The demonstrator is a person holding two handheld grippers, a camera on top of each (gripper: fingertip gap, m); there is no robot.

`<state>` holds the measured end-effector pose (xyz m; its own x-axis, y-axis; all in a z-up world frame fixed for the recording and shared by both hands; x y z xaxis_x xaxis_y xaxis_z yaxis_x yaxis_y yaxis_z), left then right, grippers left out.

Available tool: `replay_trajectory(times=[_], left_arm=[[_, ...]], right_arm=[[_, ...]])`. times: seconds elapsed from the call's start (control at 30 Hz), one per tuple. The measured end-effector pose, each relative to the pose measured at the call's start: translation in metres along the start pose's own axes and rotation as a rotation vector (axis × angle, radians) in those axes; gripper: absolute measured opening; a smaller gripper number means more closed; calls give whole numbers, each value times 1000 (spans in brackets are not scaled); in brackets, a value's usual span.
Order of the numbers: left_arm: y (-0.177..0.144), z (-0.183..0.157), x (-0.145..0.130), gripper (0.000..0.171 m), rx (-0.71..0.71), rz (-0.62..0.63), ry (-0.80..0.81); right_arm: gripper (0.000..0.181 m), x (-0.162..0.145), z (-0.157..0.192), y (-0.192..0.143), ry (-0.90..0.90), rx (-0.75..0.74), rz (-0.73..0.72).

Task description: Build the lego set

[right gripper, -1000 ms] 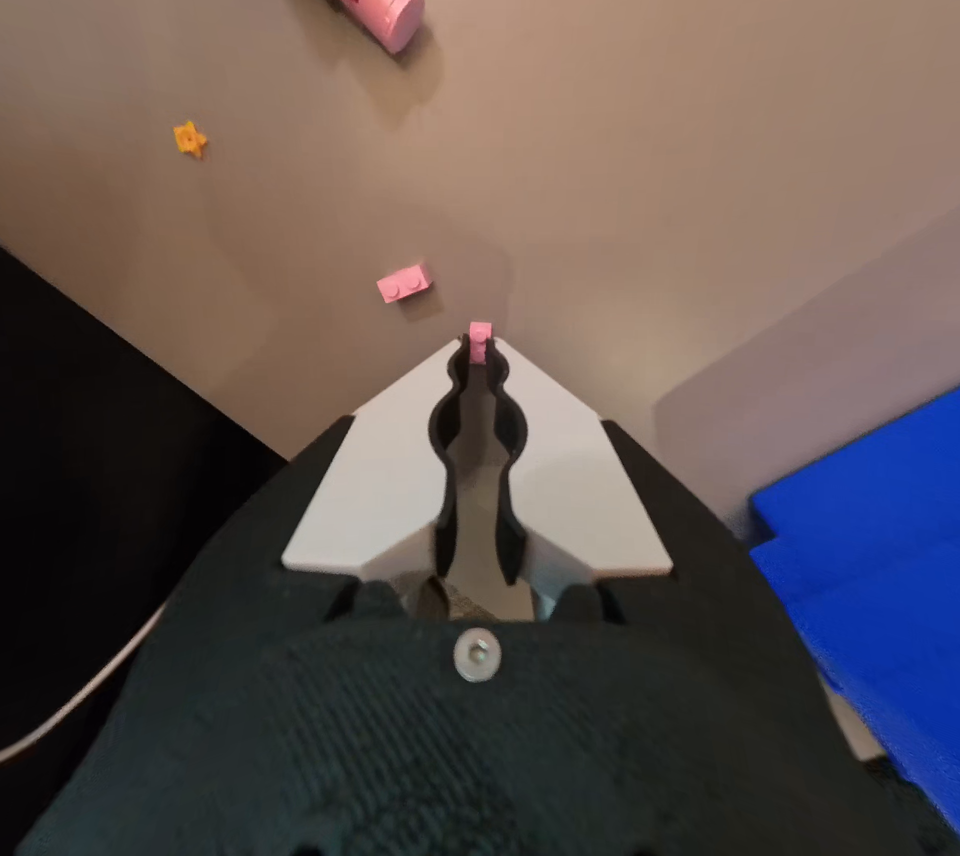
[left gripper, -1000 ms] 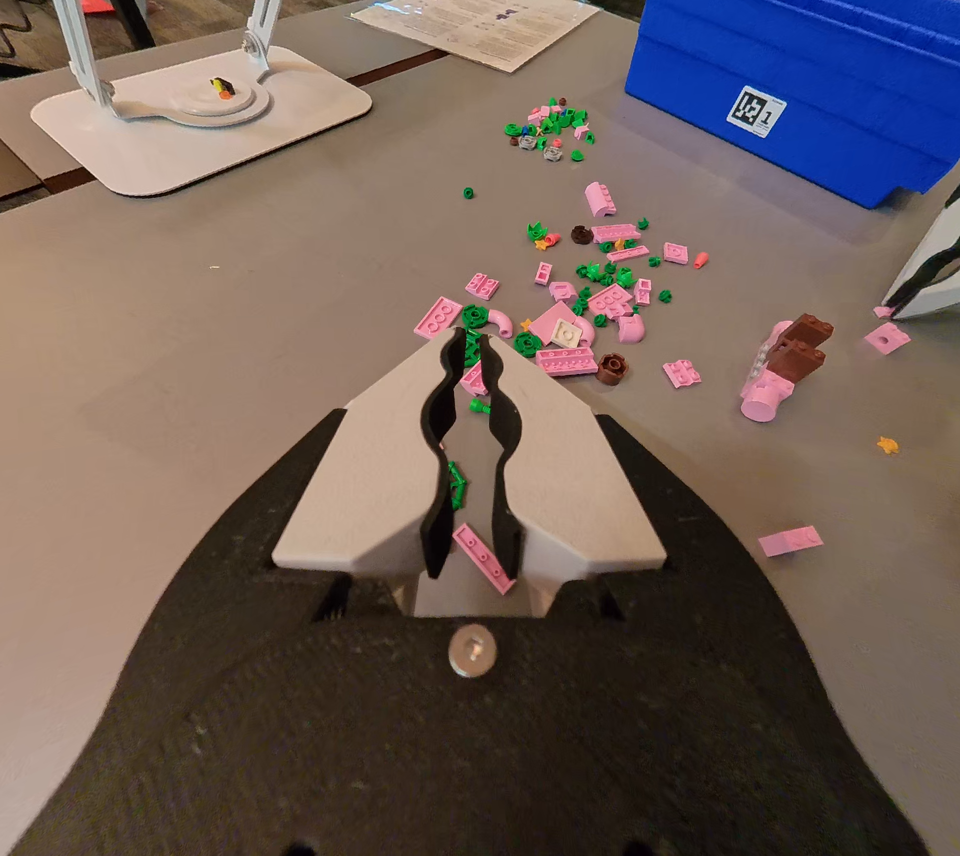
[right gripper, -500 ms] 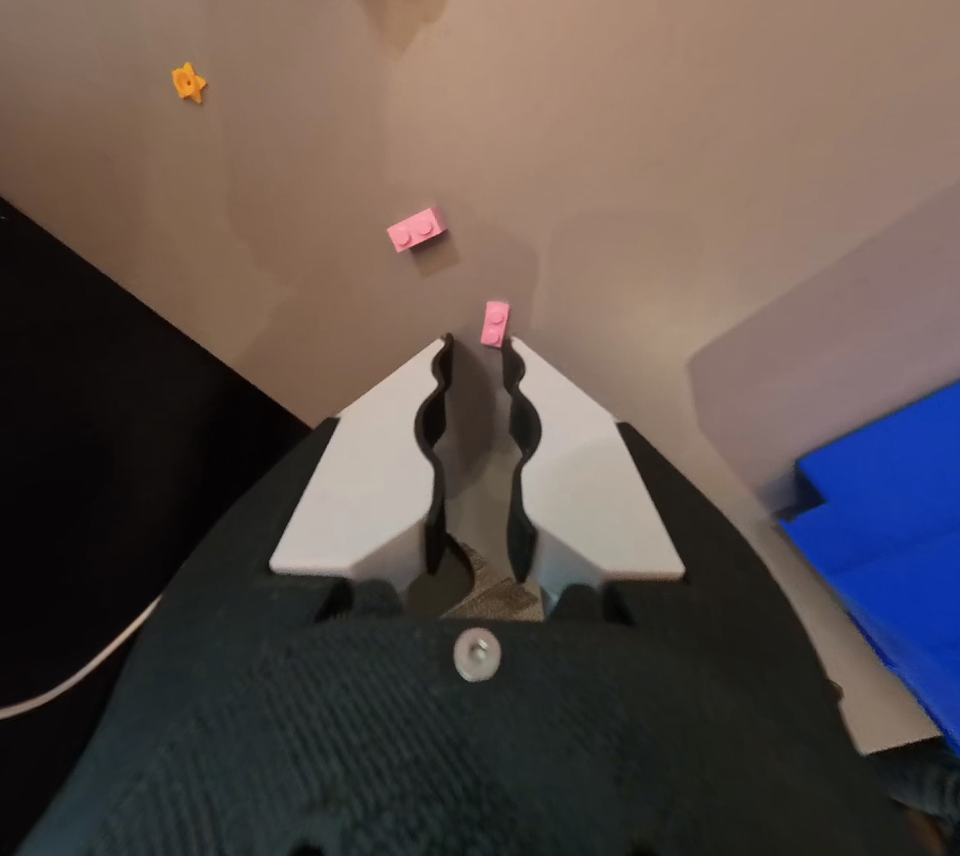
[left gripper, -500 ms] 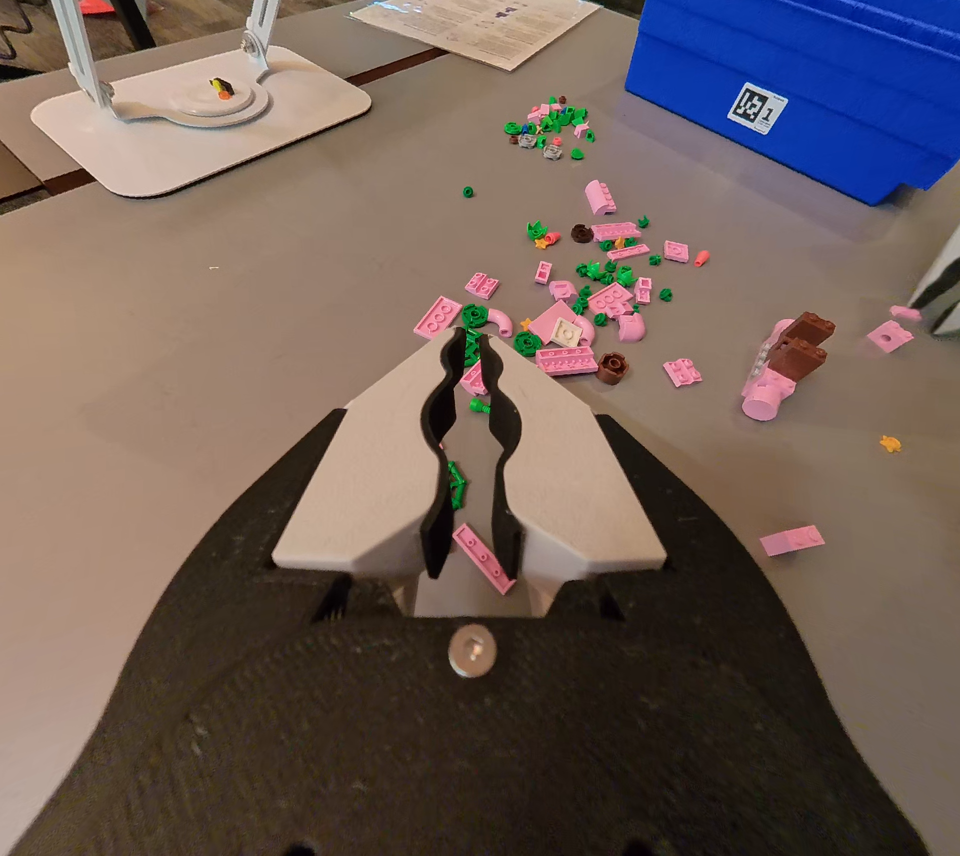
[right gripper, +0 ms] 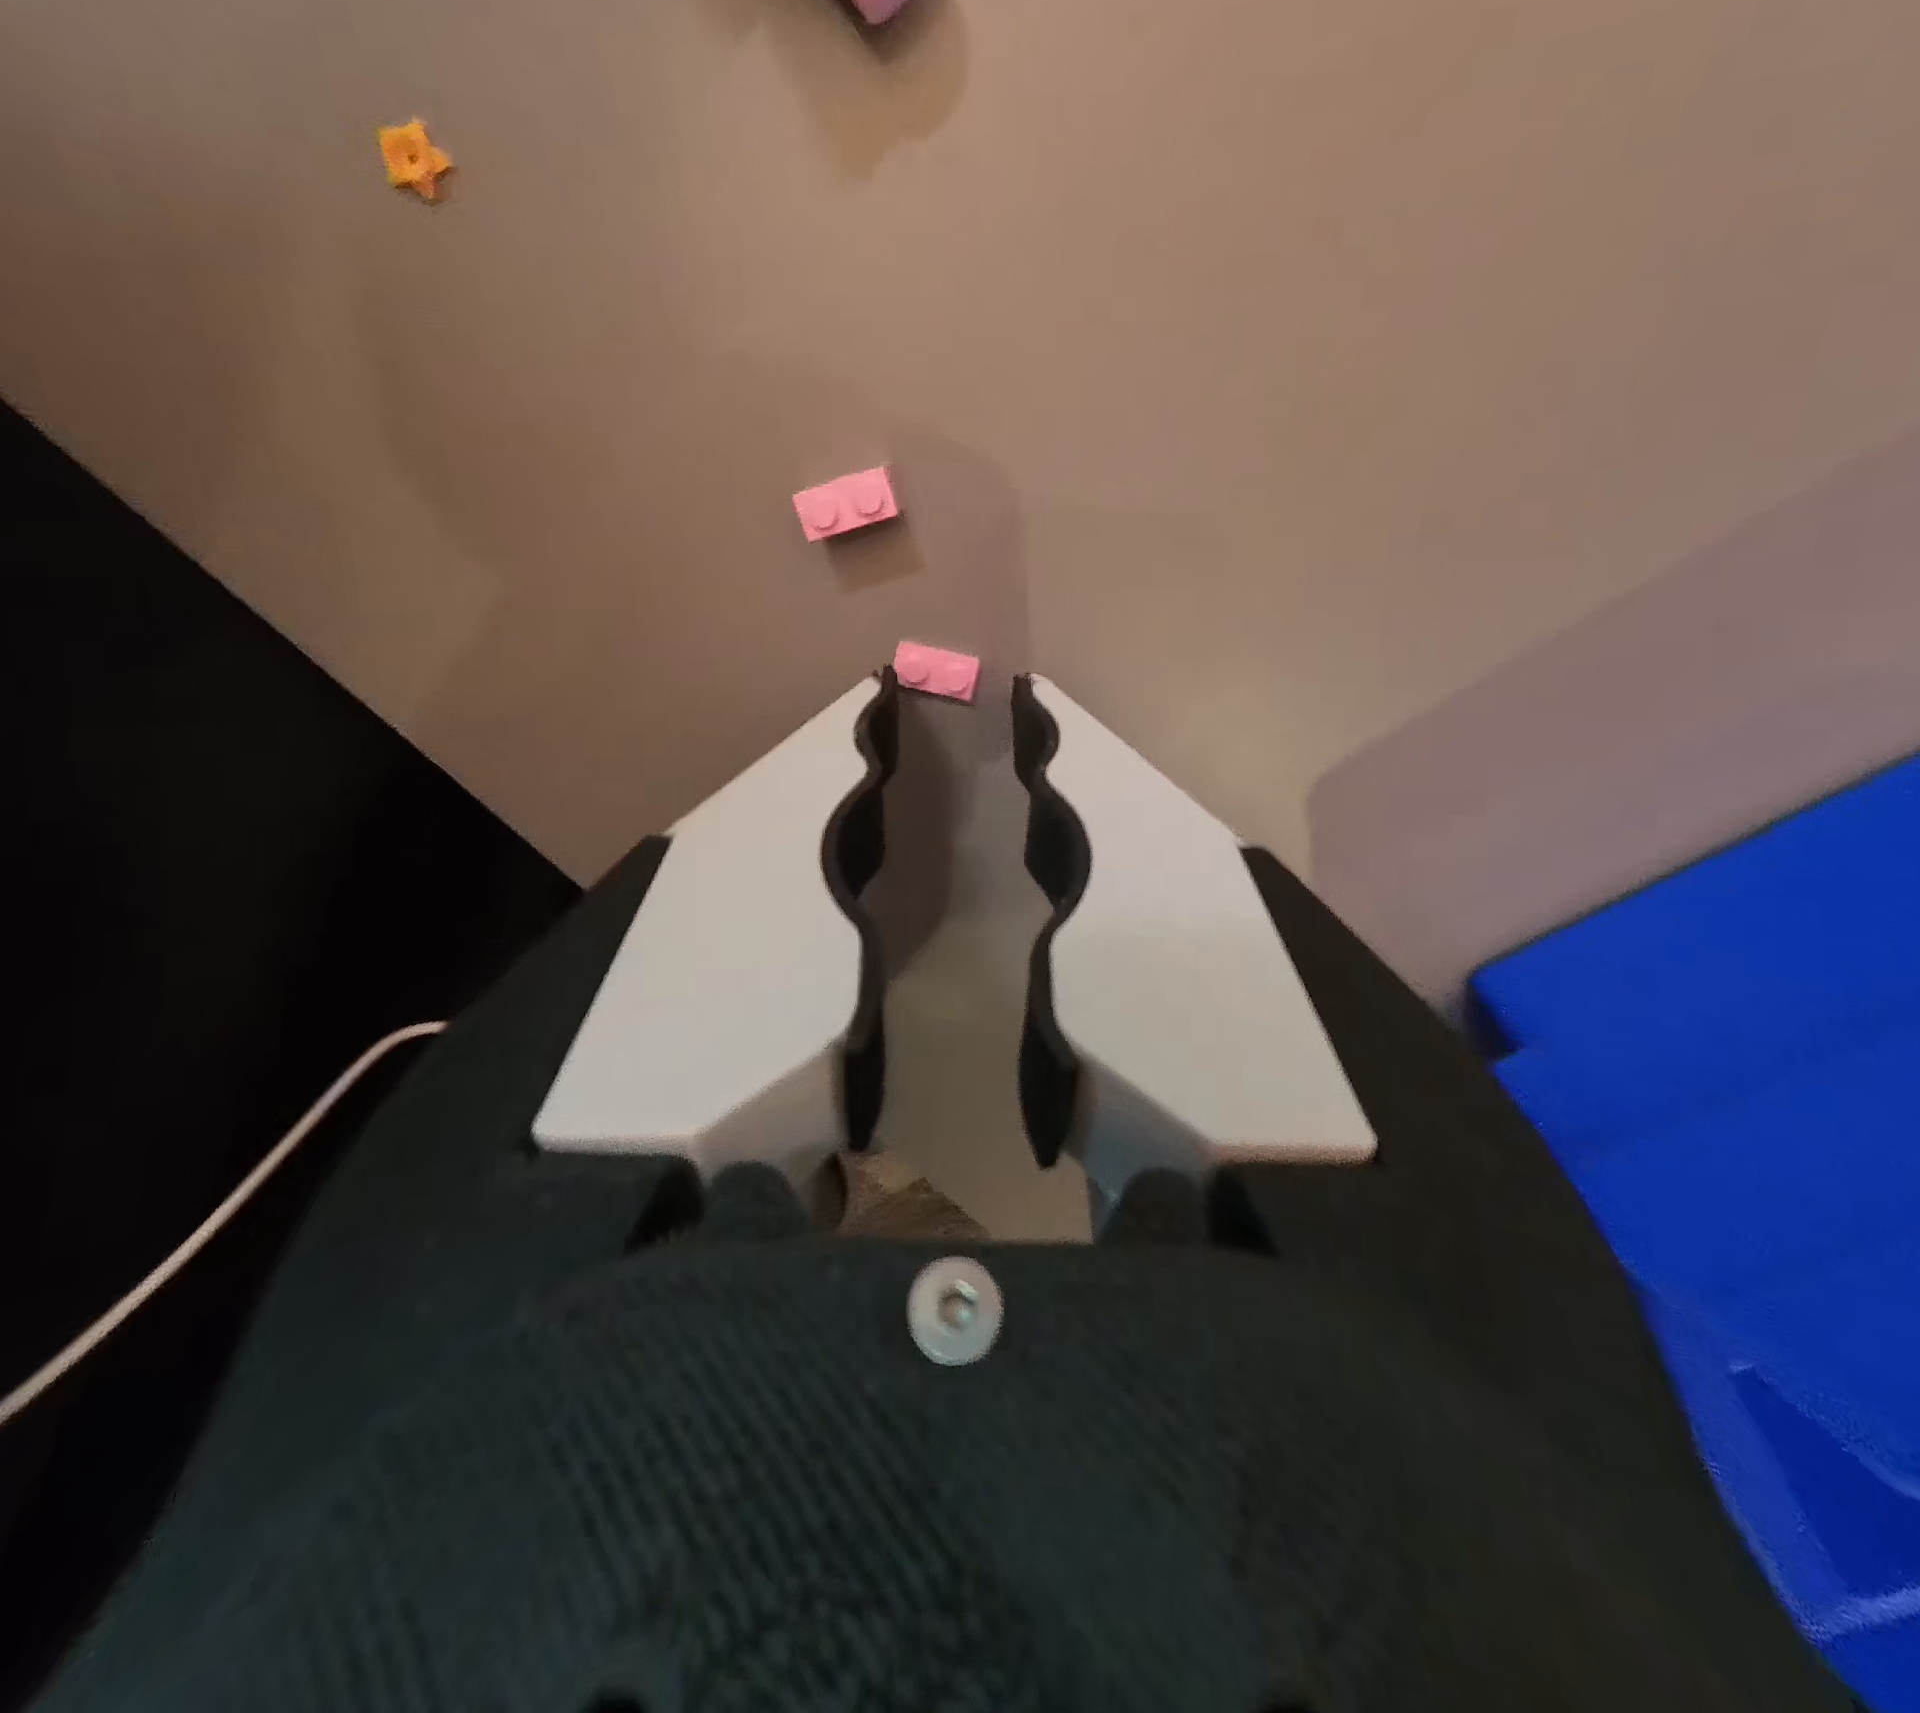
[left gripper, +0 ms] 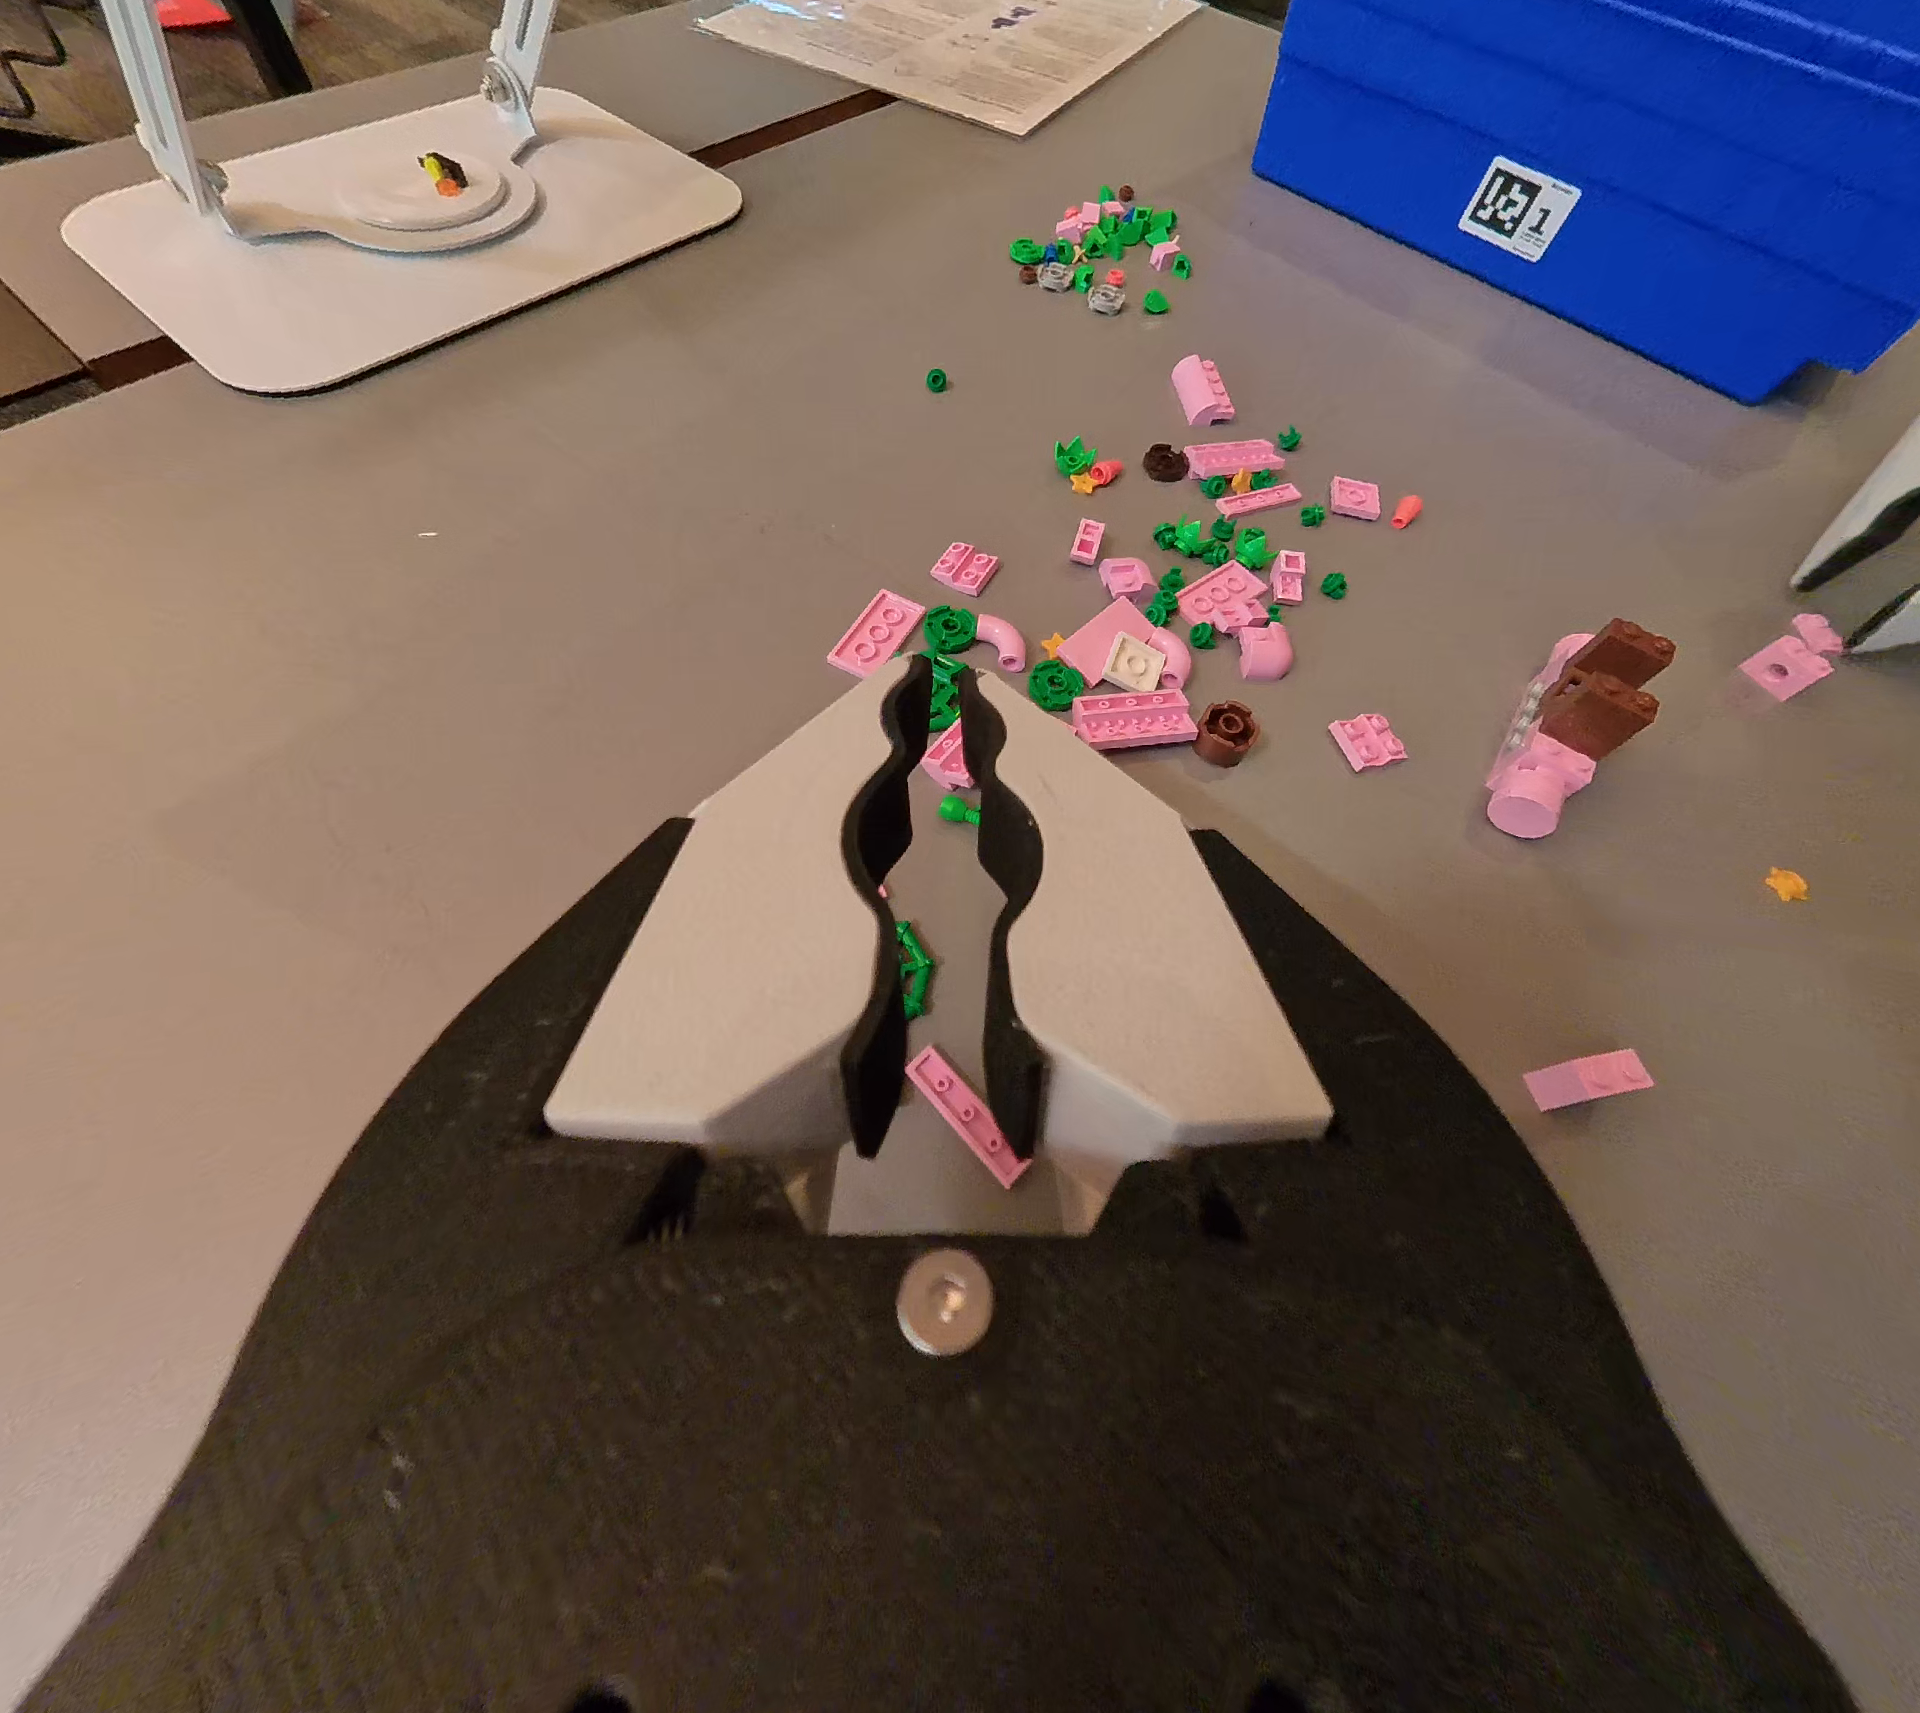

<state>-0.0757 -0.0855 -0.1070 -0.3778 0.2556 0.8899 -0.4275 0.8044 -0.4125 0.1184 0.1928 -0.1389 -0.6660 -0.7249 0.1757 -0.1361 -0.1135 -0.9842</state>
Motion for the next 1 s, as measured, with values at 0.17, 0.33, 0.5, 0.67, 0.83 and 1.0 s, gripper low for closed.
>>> replay_trajectory(times=[0.17,0.33,0.5,0.67,0.83,1.0], left_arm=[[0,0,0,4,1,3,2],[1,0,-1,4,4,7,6],[1,0,-1,4,6,11,9],[1,0,-1,4,5,13,10],[1,0,-1,4,5,13,10],[2,0,-1,4,7,16,11]], right_arm=[[26,0,-3,1,95,62,-17],[19,1,-2,4,83,38,5],[14,8,1,1,-42,-23,8],[14,32,13,-14,-215,-1,-77],[13,34,15,-10,-311,21,-31],[14,35,14,-5,-333,50,-2]])
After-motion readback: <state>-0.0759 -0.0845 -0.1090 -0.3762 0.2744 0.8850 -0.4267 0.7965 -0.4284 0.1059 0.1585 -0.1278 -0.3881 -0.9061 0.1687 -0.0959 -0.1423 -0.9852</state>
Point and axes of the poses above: each gripper's, where its closed fingertips meet, y out along the fingers, x out of its top, z = x × y across the jaws, the point moved 6 cm from there along -y, back along the fingers, and after that the axes turned 7 degrees about -y, right-handed, at the moved point
